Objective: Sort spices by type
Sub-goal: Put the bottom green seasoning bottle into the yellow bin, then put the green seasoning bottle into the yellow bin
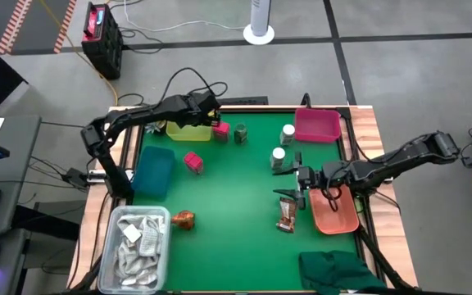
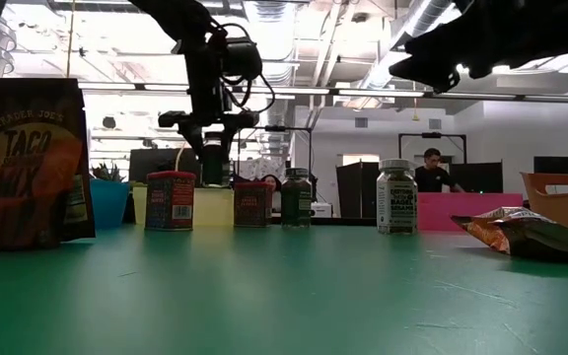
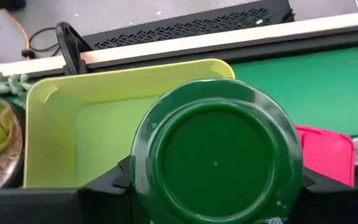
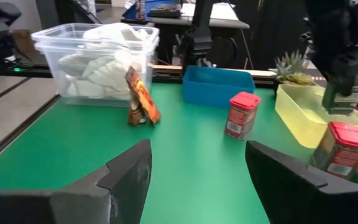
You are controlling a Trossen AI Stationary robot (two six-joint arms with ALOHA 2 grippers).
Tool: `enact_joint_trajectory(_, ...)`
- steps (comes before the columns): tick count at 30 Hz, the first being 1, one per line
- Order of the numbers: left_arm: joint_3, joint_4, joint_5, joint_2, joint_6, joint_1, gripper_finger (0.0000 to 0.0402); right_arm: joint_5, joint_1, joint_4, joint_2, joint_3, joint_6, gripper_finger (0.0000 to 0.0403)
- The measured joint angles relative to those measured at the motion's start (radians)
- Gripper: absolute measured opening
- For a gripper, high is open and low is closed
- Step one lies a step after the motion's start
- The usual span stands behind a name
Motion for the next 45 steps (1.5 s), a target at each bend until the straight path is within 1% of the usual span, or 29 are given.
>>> enact_joint_trajectory(2,0.0,0.0,-0.006,0.01,-0.027,-0.008,0.0201,0.0,0.005,0.0,0.0,0.0,-0.002,0.0286)
enact_joint_trajectory(5,-0.002,0.007,-0.044,0.038,-0.05,-0.037,0.0201,0.0,0.007,-0.011,0.0,0.0,-0.002,0.0286)
enact_joint_trajectory(8,-0.011,-0.003,-0.064,0.058,-0.049,-0.052,0.0201,0.0,0.009,-0.045,0.0,0.0,-0.002,0.0286)
enact_joint_trajectory(11,-0.011,-0.009,-0.087,0.066,-0.063,-0.042,0.0201,-0.002,0.019,-0.079,0.0,0.0,-0.001,0.0286)
enact_joint_trajectory(15,-0.01,-0.008,-0.061,0.079,-0.068,-0.019,0.0201,-0.003,0.043,-0.103,0.0,0.0,-0.002,0.0286)
enact_joint_trajectory(19,-0.011,-0.006,-0.021,0.12,-0.065,-0.012,0.0201,-0.004,0.08,-0.106,0.0,0.0,-0.002,0.0286)
enact_joint_trajectory(24,-0.011,-0.006,-0.008,0.162,-0.056,-0.01,0.0202,-0.004,0.121,-0.106,0.0,0.0,-0.002,0.0286)
enact_joint_trajectory(28,-0.01,-0.002,-0.028,0.156,-0.056,-0.014,0.0219,-0.004,0.136,-0.105,0.0,0.0,-0.002,0.0286)
enact_joint_trajectory(37,-0.01,-0.004,-0.038,0.153,-0.012,-0.014,0.029,-0.004,0.137,-0.094,0.0,0.0,-0.002,0.0286)
enact_joint_trajectory(41,0.003,-0.017,-0.06,0.125,0.038,-0.015,0.0297,-0.003,0.137,-0.095,0.0,0.0,-0.002,0.0286)
enact_joint_trajectory(45,0.021,-0.015,-0.109,0.062,0.1,-0.023,0.0296,-0.003,0.128,-0.096,0.0,0.0,-0.002,0.0286)
